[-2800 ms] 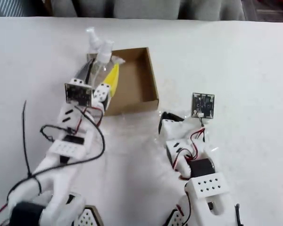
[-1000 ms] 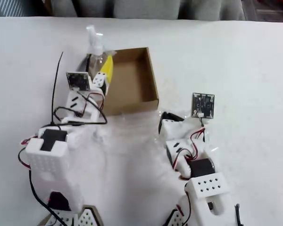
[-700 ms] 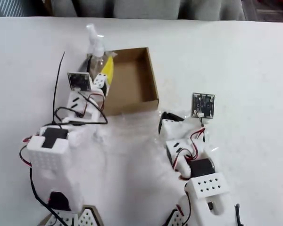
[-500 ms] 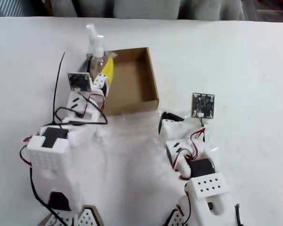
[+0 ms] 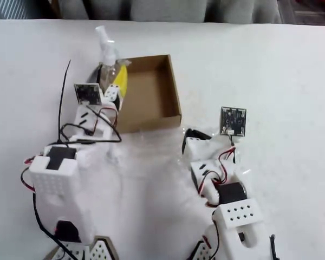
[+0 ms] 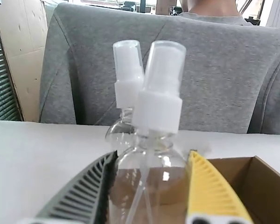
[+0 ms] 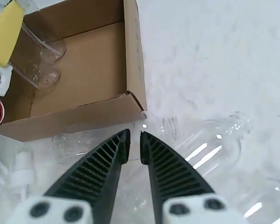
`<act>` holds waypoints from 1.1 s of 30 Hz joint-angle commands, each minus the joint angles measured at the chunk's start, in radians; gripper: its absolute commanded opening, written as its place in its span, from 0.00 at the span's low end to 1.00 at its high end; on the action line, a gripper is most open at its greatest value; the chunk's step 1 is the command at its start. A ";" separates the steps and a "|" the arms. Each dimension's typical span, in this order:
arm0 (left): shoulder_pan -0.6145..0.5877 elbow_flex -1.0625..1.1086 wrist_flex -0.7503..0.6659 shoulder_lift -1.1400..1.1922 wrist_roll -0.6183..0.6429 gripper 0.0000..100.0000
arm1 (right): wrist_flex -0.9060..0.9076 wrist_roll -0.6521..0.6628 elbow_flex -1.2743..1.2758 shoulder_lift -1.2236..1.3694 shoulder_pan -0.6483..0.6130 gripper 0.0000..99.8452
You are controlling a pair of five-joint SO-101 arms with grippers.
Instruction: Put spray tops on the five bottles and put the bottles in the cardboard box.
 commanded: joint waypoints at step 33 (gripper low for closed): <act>-0.001 0.077 0.023 -0.073 0.003 0.26 | -0.021 0.002 -0.005 -0.013 0.013 0.02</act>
